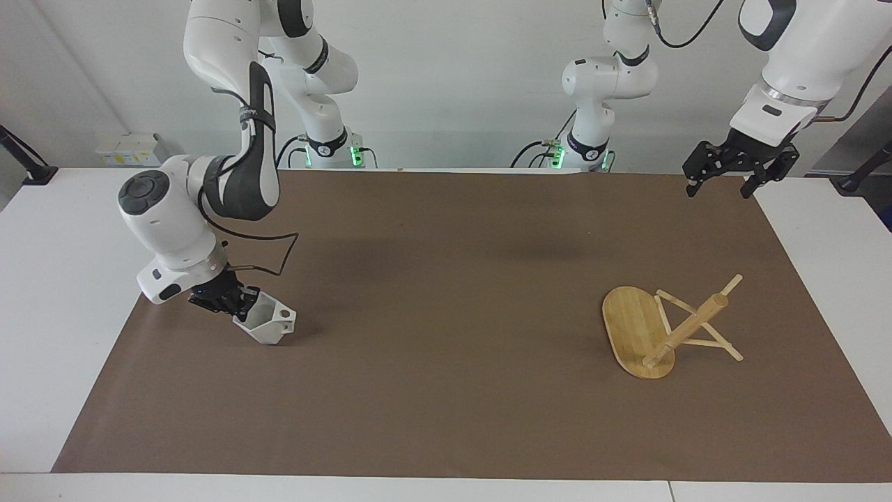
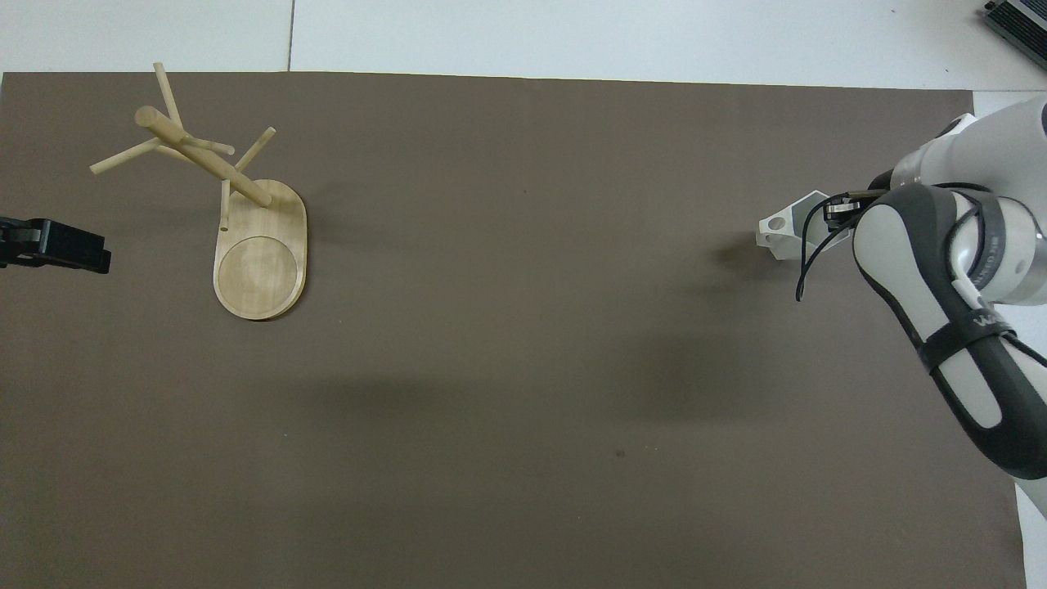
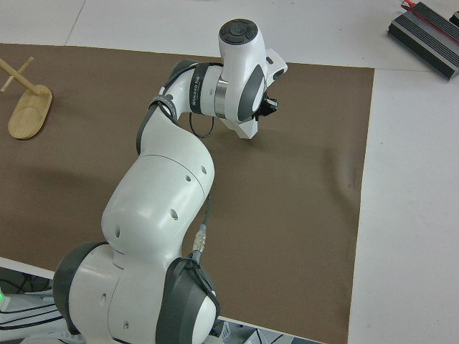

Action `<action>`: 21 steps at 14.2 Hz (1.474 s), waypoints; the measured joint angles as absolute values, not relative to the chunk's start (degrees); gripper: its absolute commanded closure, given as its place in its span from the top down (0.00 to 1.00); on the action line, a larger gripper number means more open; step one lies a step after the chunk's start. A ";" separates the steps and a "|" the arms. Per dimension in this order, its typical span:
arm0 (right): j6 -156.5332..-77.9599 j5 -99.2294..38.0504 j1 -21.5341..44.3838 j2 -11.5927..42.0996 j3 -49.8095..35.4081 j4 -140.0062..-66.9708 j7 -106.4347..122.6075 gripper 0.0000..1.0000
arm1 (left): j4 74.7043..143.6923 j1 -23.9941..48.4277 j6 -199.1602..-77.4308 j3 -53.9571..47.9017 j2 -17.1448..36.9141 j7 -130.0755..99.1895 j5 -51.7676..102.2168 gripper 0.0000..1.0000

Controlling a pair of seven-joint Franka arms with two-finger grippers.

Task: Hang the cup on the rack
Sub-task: 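Reach the right gripper to the white cup and grasp it, then lift the white cup with the right gripper toward the wooden rack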

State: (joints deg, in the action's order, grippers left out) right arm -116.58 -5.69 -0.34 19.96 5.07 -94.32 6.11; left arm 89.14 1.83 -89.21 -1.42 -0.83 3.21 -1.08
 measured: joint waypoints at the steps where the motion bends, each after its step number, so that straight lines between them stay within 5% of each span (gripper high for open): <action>1: -114.10 -7.25 -0.27 19.05 4.75 -92.49 6.11 0.00 | 89.14 1.83 -89.21 -1.42 -0.83 3.21 -1.08 1.00; 9: -106.92 -33.02 0.32 11.20 -7.49 -87.71 -0.91 0.00 | 89.14 1.83 -89.21 -1.41 -0.83 3.21 -1.08 1.00; 12: -108.91 -45.90 0.57 10.44 -12.96 -87.37 -4.07 0.00 | 89.14 1.83 -89.21 -1.41 -0.83 3.21 -1.08 1.00; 21: -122.66 -55.19 8.69 12.31 -16.16 -87.78 -5.39 0.00 | 89.24 2.46 -87.43 -2.62 -1.01 3.28 -1.08 1.00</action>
State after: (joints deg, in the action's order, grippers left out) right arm -122.66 -55.19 8.69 12.31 -16.16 -87.78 -5.39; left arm 89.24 2.46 -87.43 -2.62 -1.01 3.28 -1.08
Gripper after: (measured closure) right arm 0.956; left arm 0.000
